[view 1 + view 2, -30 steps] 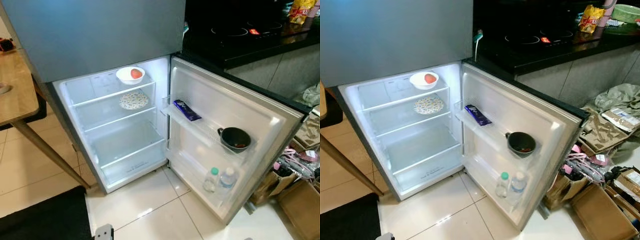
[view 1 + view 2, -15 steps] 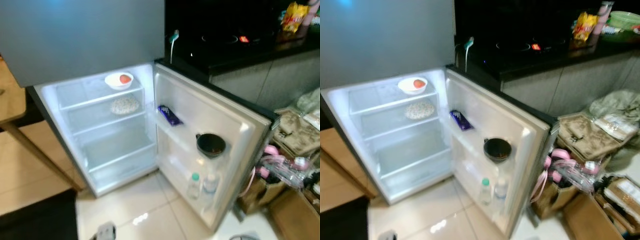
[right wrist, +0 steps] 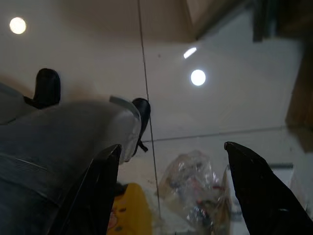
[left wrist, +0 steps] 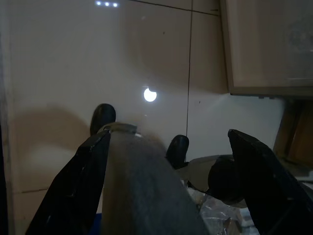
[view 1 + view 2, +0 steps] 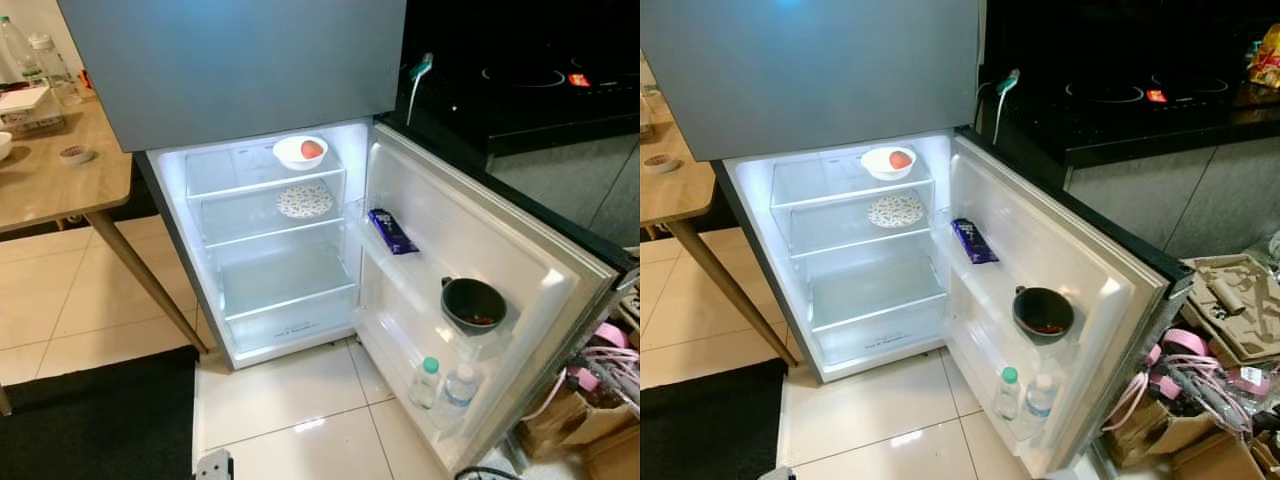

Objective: Restocking fridge

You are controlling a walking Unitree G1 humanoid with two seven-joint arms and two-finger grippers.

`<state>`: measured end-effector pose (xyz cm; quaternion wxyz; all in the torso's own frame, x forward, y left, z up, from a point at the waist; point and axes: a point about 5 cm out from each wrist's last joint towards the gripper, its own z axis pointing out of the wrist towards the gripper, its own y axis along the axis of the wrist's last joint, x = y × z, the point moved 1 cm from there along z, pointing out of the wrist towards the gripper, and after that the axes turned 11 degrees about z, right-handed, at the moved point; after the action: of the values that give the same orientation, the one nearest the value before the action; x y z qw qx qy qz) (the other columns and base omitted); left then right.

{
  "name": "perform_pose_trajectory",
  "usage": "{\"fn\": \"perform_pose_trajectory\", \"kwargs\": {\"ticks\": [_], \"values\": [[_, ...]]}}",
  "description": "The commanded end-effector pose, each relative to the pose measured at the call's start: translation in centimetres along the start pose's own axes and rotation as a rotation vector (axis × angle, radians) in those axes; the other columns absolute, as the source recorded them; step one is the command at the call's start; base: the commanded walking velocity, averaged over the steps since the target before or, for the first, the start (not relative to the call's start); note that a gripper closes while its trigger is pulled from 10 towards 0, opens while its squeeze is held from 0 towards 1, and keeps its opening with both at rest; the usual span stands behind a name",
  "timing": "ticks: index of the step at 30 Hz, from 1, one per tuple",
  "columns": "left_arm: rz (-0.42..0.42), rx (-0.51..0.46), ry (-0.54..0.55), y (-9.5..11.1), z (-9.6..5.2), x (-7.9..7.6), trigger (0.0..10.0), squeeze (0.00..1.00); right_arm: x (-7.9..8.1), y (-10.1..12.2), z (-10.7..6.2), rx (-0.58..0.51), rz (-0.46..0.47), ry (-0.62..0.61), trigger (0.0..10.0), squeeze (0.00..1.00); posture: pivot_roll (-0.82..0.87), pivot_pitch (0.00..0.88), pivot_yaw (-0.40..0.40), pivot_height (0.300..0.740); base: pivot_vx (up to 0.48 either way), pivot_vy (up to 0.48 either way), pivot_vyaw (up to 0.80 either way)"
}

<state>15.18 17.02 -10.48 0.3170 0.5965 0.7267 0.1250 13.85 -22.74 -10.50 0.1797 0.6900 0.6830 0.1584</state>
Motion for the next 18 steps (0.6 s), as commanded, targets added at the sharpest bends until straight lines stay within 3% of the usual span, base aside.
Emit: {"fn": "perform_pose_trajectory", "kwargs": {"ticks": [1, 2, 3, 6, 9, 10, 13, 15, 18], "values": [[-0.002, 0.011, 0.01, -0.3, -0.1, 0.3, 10.0, 0.0, -0.4, -0.2, -0.1, 0.001, 0.036, -0.03, 10.0, 0.0, -0.13, 0.0, 0.014, 0.74, 0.0, 0.0, 0.0], [0.0, 0.012, 0.009, -0.3, -0.1, 0.2, 10.0, 0.0, -0.5, -0.3, -0.1, -0.016, 0.098, -0.056, 10.0, 0.0, -0.13, 0.0, 0.014, 0.74, 0.0, 0.0, 0.0], [0.0, 0.012, 0.009, -0.3, -0.1, 0.2, 10.0, 0.0, -0.5, -0.3, -0.1, -0.016, 0.098, -0.056, 10.0, 0.0, -0.13, 0.0, 0.014, 0.74, 0.0, 0.0, 0.0], [0.002, 0.012, 0.008, -0.3, -0.1, 0.2, 10.0, 0.0, -3.0, 5.2, -0.1, -0.187, 0.307, -0.161, 10.0, 0.0, -0.13, 0.0, 0.014, 0.74, 0.0, 0.0, 0.0], [0.009, 0.015, 0.007, -0.3, -0.2, 0.3, 10.0, 0.0, -6.6, 9.8, -1.3, -0.348, 0.431, -0.273, 10.0, 0.0, -0.13, 0.0, 0.014, 0.74, 0.0, 0.0, 0.0], [0.009, 0.015, 0.007, -0.3, -0.2, 0.3, 10.0, 0.0, -6.6, 9.8, -1.3, -0.348, 0.431, -0.273, 10.0, 0.0, -0.13, 0.0, 0.014, 0.74, 0.0, 0.0, 0.0], [0.007, 0.015, 0.01, -0.3, -0.2, 0.4, 10.0, 0.0, -9.2, 12.6, -2.7, -0.445, 0.472, -0.363, 10.0, 0.0, -0.13, 0.0, 0.014, 0.74, 0.0, 0.0, 0.0], [0.007, 0.015, 0.01, -0.3, -0.2, 0.4, 10.0, 0.0, -9.2, 12.6, -2.7, -0.445, 0.472, -0.363, 10.0, 0.0, -0.13, 0.0, 0.014, 0.74, 0.0, 0.0, 0.0], [0.004, 0.014, 0.011, -0.4, -0.2, 0.5, 10.0, 0.0, -11.3, 14.9, -4.1, -0.522, 0.492, -0.44, 10.0, 0.0, -0.12, 0.0, 0.015, 0.74, 0.0, 0.0, 0.0]]}}
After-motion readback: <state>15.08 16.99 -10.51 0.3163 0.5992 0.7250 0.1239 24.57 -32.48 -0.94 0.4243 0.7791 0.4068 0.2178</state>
